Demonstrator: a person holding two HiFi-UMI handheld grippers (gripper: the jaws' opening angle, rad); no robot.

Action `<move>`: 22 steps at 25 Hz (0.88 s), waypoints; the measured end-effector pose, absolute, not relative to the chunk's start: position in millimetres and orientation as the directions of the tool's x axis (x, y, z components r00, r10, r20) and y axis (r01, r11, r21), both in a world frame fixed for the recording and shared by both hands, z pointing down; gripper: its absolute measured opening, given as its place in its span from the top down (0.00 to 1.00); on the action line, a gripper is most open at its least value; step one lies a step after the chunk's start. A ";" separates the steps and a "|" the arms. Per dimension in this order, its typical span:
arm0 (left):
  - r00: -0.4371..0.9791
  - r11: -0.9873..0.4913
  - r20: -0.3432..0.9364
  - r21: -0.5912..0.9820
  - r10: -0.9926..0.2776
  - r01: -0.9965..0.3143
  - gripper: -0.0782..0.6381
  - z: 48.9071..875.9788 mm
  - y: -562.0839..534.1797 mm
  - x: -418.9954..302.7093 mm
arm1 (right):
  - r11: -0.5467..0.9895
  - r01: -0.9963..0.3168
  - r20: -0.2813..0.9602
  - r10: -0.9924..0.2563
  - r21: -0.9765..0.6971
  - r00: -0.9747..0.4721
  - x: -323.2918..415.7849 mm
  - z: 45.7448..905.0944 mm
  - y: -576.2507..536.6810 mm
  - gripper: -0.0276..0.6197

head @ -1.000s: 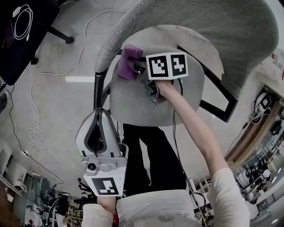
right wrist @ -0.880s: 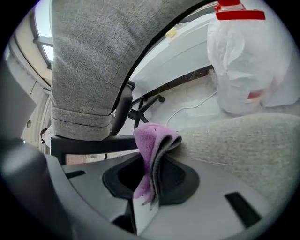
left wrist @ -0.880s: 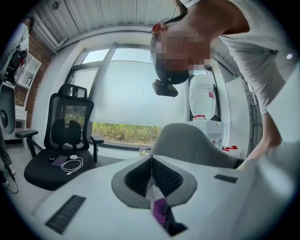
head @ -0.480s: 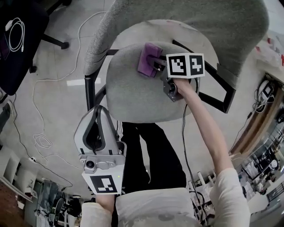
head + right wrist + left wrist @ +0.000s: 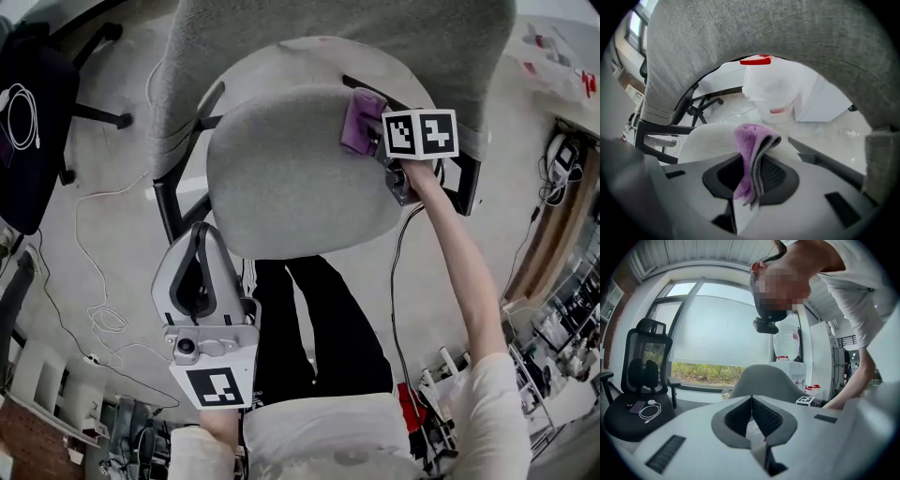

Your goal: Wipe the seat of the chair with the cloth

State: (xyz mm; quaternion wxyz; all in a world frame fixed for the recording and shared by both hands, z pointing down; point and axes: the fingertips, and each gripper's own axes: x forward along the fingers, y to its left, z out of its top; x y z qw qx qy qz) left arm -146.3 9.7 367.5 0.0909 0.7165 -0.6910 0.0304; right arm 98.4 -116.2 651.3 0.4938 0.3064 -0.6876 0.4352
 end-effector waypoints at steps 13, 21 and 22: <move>0.065 -0.056 0.156 0.059 -0.986 -0.997 0.87 351.9 -1.9 -145.7 | 0.455 -0.889 0.995 -0.061 -0.046 -0.083 160.7 647.8 -132.2 0.82; 0.016 -0.008 0.167 0.049 -0.986 -0.999 0.87 355.8 7.9 -159.7 | 0.445 -0.889 0.978 -0.110 -0.109 -0.175 142.9 623.7 -133.2 0.82; 0.007 0.001 0.165 0.048 -0.986 -0.999 0.87 355.1 9.1 -162.5 | 0.448 -0.882 0.966 -0.124 -0.149 -0.226 129.7 611.1 -131.5 0.82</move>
